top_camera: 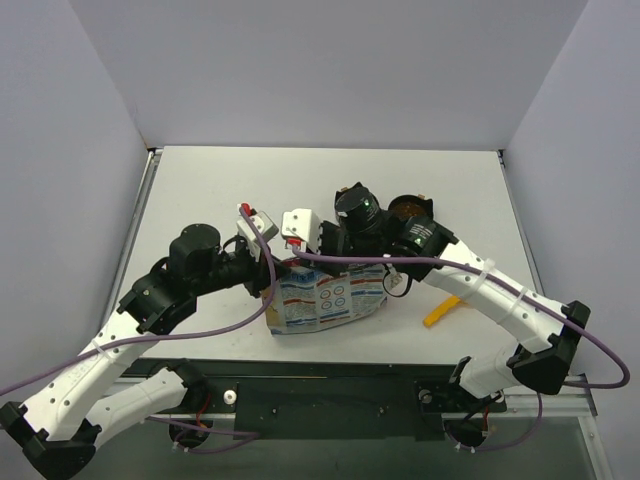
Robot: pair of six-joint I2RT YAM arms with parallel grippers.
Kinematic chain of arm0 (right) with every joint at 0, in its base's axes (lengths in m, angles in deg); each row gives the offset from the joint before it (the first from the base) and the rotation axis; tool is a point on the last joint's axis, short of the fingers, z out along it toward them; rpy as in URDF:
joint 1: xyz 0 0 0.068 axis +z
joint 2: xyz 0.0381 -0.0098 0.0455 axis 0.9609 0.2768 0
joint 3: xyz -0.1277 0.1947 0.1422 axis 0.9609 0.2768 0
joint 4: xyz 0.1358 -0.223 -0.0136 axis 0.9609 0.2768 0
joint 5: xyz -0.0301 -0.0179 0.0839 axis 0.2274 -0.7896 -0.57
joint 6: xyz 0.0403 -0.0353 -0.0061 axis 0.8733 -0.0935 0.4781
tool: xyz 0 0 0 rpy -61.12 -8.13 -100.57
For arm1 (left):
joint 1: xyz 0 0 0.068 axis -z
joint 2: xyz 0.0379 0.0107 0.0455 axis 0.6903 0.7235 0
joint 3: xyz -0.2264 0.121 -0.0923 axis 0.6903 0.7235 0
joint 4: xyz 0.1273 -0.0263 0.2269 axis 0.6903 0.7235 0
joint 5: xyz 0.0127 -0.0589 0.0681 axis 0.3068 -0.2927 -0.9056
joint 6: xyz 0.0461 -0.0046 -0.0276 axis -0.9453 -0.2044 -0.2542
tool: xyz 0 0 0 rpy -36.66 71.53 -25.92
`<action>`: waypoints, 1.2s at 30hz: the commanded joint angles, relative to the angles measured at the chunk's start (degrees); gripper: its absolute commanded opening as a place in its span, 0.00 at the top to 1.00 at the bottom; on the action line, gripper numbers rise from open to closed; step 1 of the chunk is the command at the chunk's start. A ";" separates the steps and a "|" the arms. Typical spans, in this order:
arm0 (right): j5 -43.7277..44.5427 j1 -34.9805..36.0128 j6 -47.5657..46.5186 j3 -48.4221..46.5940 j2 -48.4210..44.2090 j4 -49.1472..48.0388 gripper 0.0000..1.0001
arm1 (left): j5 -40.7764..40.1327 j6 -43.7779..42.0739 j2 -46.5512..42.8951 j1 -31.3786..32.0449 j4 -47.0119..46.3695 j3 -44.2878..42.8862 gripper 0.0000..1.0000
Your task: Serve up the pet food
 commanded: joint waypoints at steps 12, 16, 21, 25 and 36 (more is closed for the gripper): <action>1.38 0.59 -0.86 -0.47 -0.51 -3.42 1.00 | -7.49 0.99 -4.80 -0.24 2.16 -0.96 0.81; -0.55 0.76 -0.51 -1.25 -0.69 -2.54 1.00 | -8.99 -0.59 -4.98 -0.24 3.84 -0.95 1.00; -2.66 3.30 1.78 -3.01 2.91 -4.38 0.87 | -7.06 -0.60 -5.25 -0.32 1.38 -1.39 1.00; -3.27 4.98 4.14 -4.24 5.99 -8.33 0.76 | -6.09 -0.25 -5.07 -0.32 0.59 -1.92 1.00; 9.17 1.57 2.04 2.77 0.22 -8.52 1.00 | -8.81 1.95 -6.56 -0.32 -1.00 -0.08 1.00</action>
